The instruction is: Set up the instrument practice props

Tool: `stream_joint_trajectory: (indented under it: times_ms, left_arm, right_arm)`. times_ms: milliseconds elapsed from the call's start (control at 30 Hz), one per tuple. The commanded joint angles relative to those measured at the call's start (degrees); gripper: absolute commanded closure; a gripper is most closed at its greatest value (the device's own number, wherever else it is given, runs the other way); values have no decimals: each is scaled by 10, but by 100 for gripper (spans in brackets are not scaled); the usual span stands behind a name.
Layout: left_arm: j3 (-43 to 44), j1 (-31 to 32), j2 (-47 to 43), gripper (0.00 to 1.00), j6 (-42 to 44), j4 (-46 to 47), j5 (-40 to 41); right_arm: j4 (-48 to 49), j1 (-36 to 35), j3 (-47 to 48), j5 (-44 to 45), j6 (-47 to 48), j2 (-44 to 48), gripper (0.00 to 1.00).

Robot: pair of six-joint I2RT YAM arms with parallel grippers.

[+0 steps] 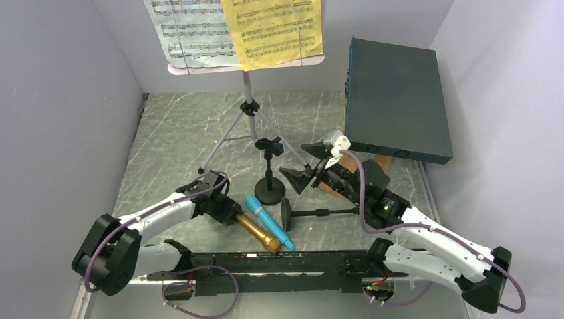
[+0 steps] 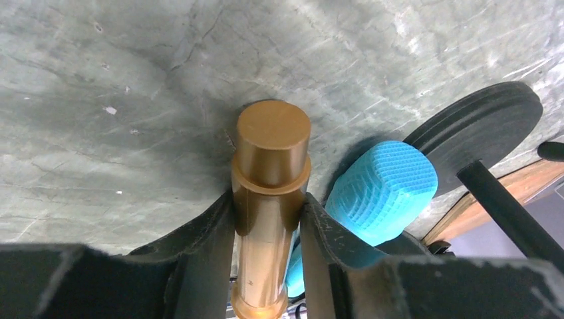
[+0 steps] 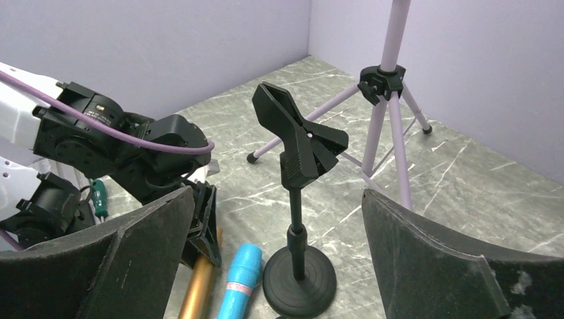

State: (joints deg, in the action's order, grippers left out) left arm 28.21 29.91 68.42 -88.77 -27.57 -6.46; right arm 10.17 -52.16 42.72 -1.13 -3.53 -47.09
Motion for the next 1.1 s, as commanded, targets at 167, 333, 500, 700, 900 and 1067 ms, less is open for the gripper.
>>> stream_joint_trajectory:
  times_ms: [167, 333, 500, 700, 900, 1067]
  left_arm:
    - [37, 1, -152, 100, 83, -145, 143]
    - [84, 1, -305, 100, 196, -179, 160]
    - [121, 0, -387, 100, 197, -145, 136]
    - [207, 0, -305, 100, 255, -117, 18]
    - [247, -1, -244, 100, 362, -85, -79]
    - [341, -2, -160, 100, 469, -139, -183]
  right_arm:
    - [-7, -1, 7, 25, 18, 11, 0]
    - [-1, -1, 3, -5, 30, 18, 0]
    - [-9, -4, 20, -182, 105, -2, 0]
    - [-17, -76, 25, -209, 189, -38, 1]
    - [-6, -145, 0, -135, 311, -50, 0]
    - [-13, -162, -57, -150, 521, -30, 0]
